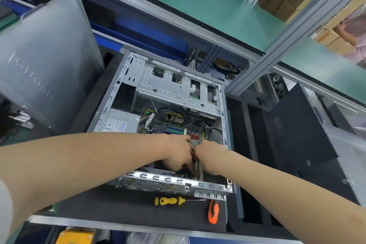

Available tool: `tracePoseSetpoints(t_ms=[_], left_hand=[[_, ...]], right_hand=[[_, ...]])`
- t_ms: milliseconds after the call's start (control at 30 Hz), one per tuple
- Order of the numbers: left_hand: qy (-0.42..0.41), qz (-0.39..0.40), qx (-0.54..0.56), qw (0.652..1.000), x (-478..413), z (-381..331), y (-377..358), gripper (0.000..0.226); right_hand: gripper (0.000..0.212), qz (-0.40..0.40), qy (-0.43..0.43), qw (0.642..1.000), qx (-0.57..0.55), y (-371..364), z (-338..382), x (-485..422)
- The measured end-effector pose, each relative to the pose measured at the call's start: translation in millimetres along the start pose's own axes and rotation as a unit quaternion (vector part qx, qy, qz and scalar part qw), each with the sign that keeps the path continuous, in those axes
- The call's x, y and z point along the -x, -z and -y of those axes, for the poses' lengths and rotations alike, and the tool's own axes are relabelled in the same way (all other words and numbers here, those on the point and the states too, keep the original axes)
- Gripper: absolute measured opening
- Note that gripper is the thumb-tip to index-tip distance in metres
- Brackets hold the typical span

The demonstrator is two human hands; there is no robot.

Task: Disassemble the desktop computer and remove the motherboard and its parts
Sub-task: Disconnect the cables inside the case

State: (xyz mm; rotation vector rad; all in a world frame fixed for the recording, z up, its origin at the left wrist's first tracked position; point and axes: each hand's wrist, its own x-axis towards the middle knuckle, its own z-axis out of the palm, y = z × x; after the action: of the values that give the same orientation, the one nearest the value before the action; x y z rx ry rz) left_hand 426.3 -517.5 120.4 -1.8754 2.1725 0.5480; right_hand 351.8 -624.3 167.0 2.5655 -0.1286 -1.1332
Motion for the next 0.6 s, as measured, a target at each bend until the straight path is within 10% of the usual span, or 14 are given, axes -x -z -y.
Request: tracePoseSetpoints(t_ms=[433,600], left_hand=[[0.145,-0.085,0.254,0.952,34,12,11,0.07],[0.298,-0.217,0.318,0.874,50,21,8,0.025]], right_hand=[[0.033,0.09,0.069,0.992,0.051,22,-3,-2],[0.023,0.084,0.075,0.994,0.017,25,-7,-11]])
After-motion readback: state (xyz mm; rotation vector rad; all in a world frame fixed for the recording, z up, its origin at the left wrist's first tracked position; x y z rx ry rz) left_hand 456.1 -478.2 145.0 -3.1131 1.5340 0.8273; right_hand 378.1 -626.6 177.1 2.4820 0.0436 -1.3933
